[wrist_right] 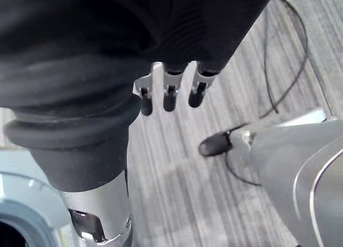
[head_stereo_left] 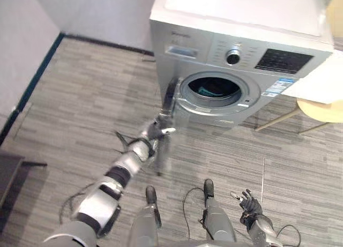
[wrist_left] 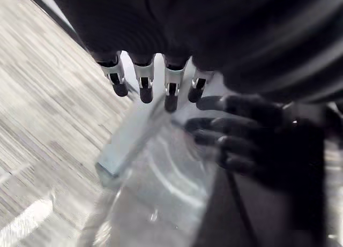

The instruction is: Pick up the laundry basket with both hands and put the clothes into the washing machine.

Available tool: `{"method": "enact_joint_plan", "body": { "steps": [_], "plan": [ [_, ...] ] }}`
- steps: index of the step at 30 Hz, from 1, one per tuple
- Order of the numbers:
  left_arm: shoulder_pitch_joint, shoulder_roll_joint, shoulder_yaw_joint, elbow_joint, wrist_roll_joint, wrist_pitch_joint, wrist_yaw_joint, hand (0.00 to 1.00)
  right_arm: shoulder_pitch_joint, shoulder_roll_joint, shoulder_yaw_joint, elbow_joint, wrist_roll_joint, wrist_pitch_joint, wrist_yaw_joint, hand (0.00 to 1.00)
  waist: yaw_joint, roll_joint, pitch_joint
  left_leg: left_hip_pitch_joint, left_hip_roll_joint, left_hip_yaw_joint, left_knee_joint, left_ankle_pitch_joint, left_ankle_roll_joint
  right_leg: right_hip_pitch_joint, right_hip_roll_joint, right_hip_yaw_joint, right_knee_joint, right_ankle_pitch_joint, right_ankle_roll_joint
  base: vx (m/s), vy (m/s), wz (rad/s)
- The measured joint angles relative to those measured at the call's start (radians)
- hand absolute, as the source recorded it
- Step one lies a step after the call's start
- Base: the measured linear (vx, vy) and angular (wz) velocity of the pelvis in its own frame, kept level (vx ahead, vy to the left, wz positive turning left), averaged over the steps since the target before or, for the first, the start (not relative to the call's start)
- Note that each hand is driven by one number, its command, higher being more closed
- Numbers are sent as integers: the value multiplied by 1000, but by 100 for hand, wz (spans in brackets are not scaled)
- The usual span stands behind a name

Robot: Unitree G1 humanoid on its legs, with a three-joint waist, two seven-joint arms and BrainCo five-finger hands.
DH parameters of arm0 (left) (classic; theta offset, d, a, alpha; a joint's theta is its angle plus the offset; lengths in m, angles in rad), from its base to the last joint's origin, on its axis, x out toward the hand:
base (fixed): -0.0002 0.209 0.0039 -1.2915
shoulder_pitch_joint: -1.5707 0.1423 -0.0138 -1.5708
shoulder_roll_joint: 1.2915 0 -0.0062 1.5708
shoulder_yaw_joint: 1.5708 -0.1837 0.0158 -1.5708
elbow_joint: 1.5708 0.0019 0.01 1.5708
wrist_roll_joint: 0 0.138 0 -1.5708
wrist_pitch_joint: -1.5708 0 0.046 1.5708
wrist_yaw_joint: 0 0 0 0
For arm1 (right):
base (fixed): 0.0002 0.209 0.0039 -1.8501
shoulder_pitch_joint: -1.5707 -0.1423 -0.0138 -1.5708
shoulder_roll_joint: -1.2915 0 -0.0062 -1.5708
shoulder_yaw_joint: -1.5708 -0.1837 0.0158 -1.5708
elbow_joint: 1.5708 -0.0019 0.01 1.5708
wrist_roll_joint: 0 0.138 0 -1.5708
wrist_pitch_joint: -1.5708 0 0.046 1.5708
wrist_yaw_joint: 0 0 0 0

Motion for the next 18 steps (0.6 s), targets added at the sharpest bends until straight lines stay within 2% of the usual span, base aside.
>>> {"method": "enact_joint_plan", "body": {
  "steps": [1,2,3,4,5,7,8,9,12,16,18],
  "plan": [
    [10,-32,-108,39,-1,-1,-57,0,-3,0,-3,15,0,3,-3,0,-27,-1,-2,33,-6,35,-24,7,-6,-2,-1,27,-1,-4,5,7,26,-64],
    [19,-75,-173,67,-1,0,-93,0,-3,1,-18,18,0,11,-9,0,-49,-1,-2,55,-10,64,-42,9,-9,-5,1,53,-6,-7,1,34,15,-109],
    [31,-169,-224,94,-9,-2,-130,0,-3,-1,-46,19,0,18,-15,0,-79,-1,-3,85,-11,121,-68,10,-11,-23,5,91,-14,-4,-3,45,13,-103],
    [30,-204,-226,95,-16,-3,-135,0,-3,-4,-57,19,0,19,-16,0,-89,0,-3,91,-11,143,-75,10,-12,-32,7,104,-18,-3,-5,67,-24,-116],
    [18,-259,-225,95,-45,-15,-135,0,-1,-10,-74,25,0,20,-17,0,-115,3,-9,101,-6,175,-93,8,-13,-50,11,125,-29,-7,-8,64,-32,-82],
    [-18,-325,-223,93,-82,-37,-130,0,7,-21,-111,59,0,23,-18,0,-144,5,-14,129,2,222,-113,5,-18,-60,28,152,-40,-5,-9,112,-40,-85],
    [-28,-332,-222,77,-111,-52,-122,0,17,-20,-139,61,0,30,-21,0,-156,6,-14,146,6,237,-114,7,-15,-55,33,152,-44,30,-4,166,-49,-82],
    [-32,-331,-200,61,-141,-74,-112,0,37,-19,-179,61,0,34,-35,0,-158,19,-21,165,23,255,-116,0,-24,-50,46,163,-45,37,-6,155,-55,-55],
    [-27,-323,-119,59,-178,-77,-74,0,79,-18,-238,61,-6,37,-45,0,-156,47,-32,197,47,251,-118,-14,-45,-6,72,149,-70,37,-6,168,-78,-14],
    [73,-242,2,74,-171,-75,-67,0,97,-5,-237,61,-10,36,-43,0,-154,63,-33,237,55,203,-116,-18,-50,87,72,88,-103,27,-21,45,-31,37],
    [140,-198,43,104,-125,-62,-73,0,101,12,-231,62,-12,37,-38,0,-149,73,-40,238,57,175,-114,-18,-50,112,69,52,-104,20,-32,12,-15,55]
  ]
}}
